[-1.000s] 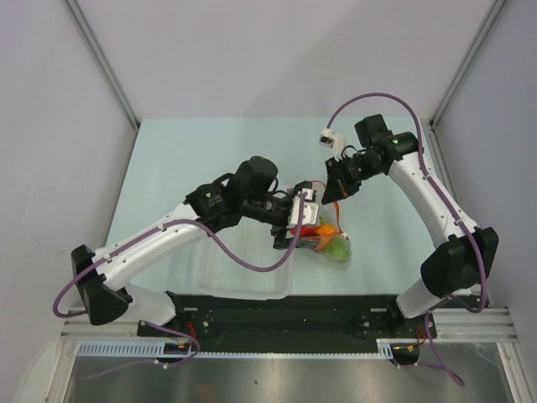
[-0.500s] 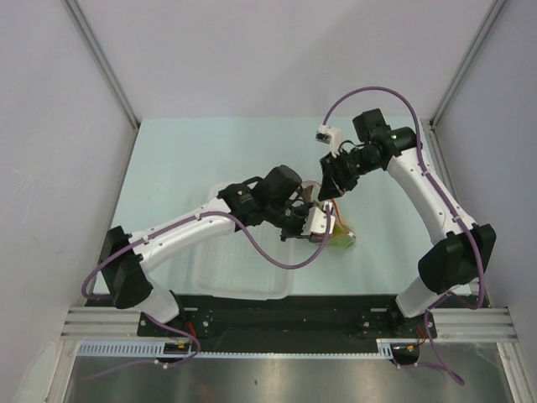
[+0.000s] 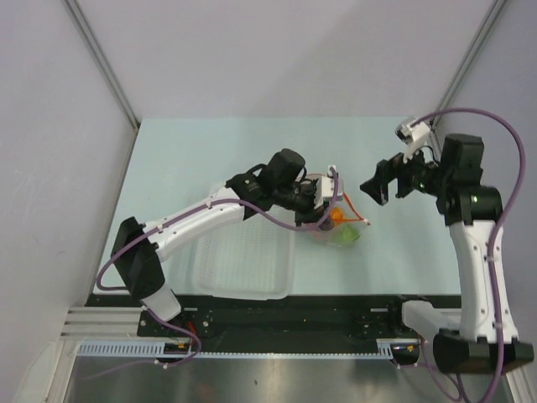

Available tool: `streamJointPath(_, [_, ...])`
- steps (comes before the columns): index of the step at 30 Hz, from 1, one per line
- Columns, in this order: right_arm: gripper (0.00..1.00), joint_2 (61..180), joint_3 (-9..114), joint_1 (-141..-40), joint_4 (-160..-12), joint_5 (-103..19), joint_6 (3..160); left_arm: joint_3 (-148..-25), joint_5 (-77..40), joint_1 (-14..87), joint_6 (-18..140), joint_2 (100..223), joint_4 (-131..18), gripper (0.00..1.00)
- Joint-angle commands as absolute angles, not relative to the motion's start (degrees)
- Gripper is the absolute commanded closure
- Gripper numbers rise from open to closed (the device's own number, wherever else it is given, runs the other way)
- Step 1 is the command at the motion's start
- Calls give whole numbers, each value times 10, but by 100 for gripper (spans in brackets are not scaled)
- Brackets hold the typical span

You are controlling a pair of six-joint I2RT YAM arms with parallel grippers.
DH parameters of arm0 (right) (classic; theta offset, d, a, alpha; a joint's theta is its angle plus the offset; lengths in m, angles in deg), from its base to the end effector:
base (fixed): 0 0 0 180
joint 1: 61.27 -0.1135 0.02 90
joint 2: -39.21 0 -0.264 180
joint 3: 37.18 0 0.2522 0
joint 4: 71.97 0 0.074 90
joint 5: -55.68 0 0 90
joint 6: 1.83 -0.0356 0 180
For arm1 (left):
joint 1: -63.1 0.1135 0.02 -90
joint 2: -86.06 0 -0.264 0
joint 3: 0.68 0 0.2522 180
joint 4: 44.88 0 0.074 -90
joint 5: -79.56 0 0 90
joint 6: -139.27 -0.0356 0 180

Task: Place the food in the zip-top bag and seal the zipper
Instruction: Adjust the zipper food storage bag at the center of the board.

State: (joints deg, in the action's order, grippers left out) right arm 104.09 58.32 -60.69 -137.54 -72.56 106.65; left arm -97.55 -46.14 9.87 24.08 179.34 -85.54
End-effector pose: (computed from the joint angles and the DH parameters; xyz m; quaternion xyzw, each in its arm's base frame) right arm 0.2087 0.0199 0.4226 -0.2799 0.8041 0.2142 0.4787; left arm 0.2042 -0.3080 0.3308 0.6445 0.5739 -0.3690 0.3451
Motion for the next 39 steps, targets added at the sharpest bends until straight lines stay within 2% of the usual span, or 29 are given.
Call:
streamJointPath(1, [0,933,509,-603,-1282,-774,1077,-1024,-495,134,365,1818,-764,100])
streamJointPath(5, [3,908,457,-604,-1300,-746,1058,-1039,-499,160,392,1834,-758,100])
streamJointPath(8, [4,901,398,-580,-1324,-786,1114,-1034,-499,166,391,1835,-750,100])
streamJointPath(9, [0,885,383,-569,-1316,-795,1122,-1034,-501,167,392,1838,-749,100])
streamJointPath(20, [2,778,213,-566,-1180,-819,1186,-1020,-505,177,392,1832,-750,100])
streamJointPath(23, [9,726,156,-566,-1099,-845,1167,-1015,-510,177,393,1829,-746,100])
streamJointPath(27, [27,676,96,-567,-966,-838,1130,-1012,-515,178,392,1828,-746,100])
streamJointPath(30, [36,689,95,-570,-950,-836,1130,-1010,-521,180,392,1827,-746,100])
streamJointPath(35, [41,715,96,-573,-927,-848,1124,-1007,-524,182,391,1825,-746,100])
streamJointPath(39, [53,726,102,-587,-935,-857,1137,-1005,-523,182,394,1826,-743,100])
